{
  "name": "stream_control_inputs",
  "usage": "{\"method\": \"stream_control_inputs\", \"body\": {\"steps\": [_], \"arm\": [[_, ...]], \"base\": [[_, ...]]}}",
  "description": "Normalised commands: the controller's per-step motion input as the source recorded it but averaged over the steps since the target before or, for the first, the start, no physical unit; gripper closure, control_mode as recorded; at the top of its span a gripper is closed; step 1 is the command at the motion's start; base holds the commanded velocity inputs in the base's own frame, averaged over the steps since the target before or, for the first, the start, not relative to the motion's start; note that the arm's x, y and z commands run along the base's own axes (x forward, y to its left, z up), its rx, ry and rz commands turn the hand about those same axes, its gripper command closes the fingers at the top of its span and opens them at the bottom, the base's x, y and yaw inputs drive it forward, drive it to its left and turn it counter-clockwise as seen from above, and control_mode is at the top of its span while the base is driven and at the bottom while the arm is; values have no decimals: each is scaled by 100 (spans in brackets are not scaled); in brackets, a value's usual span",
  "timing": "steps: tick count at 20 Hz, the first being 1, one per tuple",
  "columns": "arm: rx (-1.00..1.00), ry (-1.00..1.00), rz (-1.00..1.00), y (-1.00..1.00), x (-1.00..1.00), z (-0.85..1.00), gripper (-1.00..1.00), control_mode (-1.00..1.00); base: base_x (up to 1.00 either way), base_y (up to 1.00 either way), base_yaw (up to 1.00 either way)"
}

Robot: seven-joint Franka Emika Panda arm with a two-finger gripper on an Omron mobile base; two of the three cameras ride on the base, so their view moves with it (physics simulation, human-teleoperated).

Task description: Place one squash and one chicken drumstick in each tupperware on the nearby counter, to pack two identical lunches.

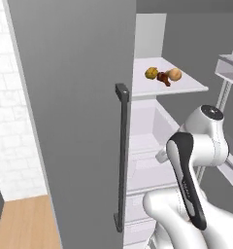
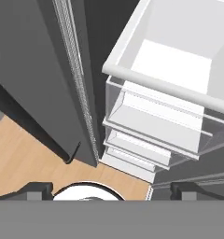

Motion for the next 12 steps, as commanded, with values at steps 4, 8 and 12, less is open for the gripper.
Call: {"method": "stream_control_inputs", "body": {"steps": [4,8,12], "arm": [[0,0,0,0,0,0,-100,100],[0,0,-12,0,1,2,-100,-100],[0,-14,-14,0,28,30,-100,-100]], "base": [[14,0,-29],[0,0,-5],[0,0,0]]}}
